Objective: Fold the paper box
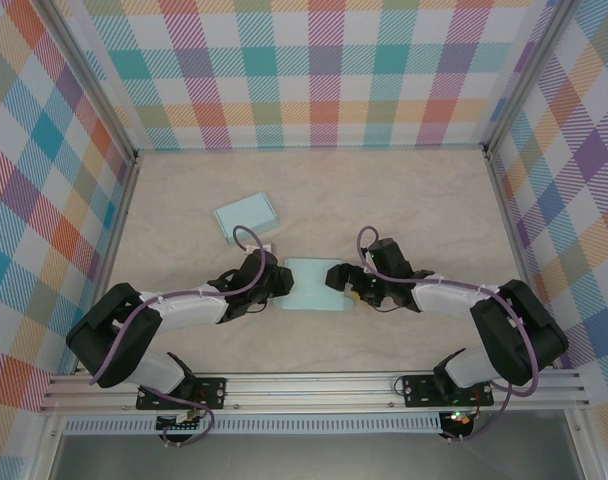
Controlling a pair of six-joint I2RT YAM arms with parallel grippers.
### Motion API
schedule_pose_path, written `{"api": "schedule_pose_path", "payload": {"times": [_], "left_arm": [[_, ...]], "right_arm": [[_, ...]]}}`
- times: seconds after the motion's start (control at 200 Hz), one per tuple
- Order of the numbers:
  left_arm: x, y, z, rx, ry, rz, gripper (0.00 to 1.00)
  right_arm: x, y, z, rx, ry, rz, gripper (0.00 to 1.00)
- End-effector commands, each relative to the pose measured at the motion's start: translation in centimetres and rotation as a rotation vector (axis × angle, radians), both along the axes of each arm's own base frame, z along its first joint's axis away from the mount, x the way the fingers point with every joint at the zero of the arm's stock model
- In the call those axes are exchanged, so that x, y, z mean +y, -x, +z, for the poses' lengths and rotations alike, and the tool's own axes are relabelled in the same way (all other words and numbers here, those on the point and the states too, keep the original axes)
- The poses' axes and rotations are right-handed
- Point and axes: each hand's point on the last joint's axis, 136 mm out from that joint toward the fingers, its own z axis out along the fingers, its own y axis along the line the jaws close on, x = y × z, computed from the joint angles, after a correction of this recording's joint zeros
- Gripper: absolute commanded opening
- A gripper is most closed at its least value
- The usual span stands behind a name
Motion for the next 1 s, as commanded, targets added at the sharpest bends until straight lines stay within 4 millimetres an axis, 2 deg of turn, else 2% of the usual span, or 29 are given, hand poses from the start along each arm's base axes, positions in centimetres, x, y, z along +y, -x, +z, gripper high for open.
{"api": "schedule_pose_path", "payload": {"times": [0.0,0.11,0.425,0.61,0.694,0.759,0.819,0.904,0.994], "left_arm": [[2.6,1.6,-3.0,0.100,-0.064,0.037,0.18],[3.3,1.6,-3.1,0.105,-0.068,0.049,0.12],[4.3,1.4,-3.5,0.119,-0.103,0.050,0.09],[4.2,1.3,-3.1,0.109,-0.109,0.037,0.09],[4.2,1.2,-2.9,0.106,-0.109,0.035,0.09],[4.0,1.2,-2.8,0.105,-0.107,0.026,0.09],[3.9,1.2,-2.5,0.101,-0.102,0.017,0.09],[3.8,1.2,-1.9,0.086,-0.090,0.013,0.10],[3.9,1.0,-1.0,0.059,-0.089,0.017,0.12]], "right_arm": [[1.6,-0.5,0.7,-0.043,-0.092,0.034,0.99],[2.1,-0.8,0.8,-0.064,-0.116,0.047,0.99],[3.5,-1.5,0.8,-0.080,-0.190,0.089,0.96],[4.7,-1.7,1.2,-0.070,-0.277,0.123,0.87],[5.5,-1.9,2.1,-0.093,-0.339,0.143,0.83],[5.7,-1.8,2.3,-0.083,-0.371,0.151,0.77],[5.8,-1.7,2.6,-0.079,-0.397,0.155,0.72],[5.6,-1.6,2.8,-0.076,-0.411,0.146,0.71],[5.4,-1.6,2.9,-0.076,-0.408,0.139,0.64]]}}
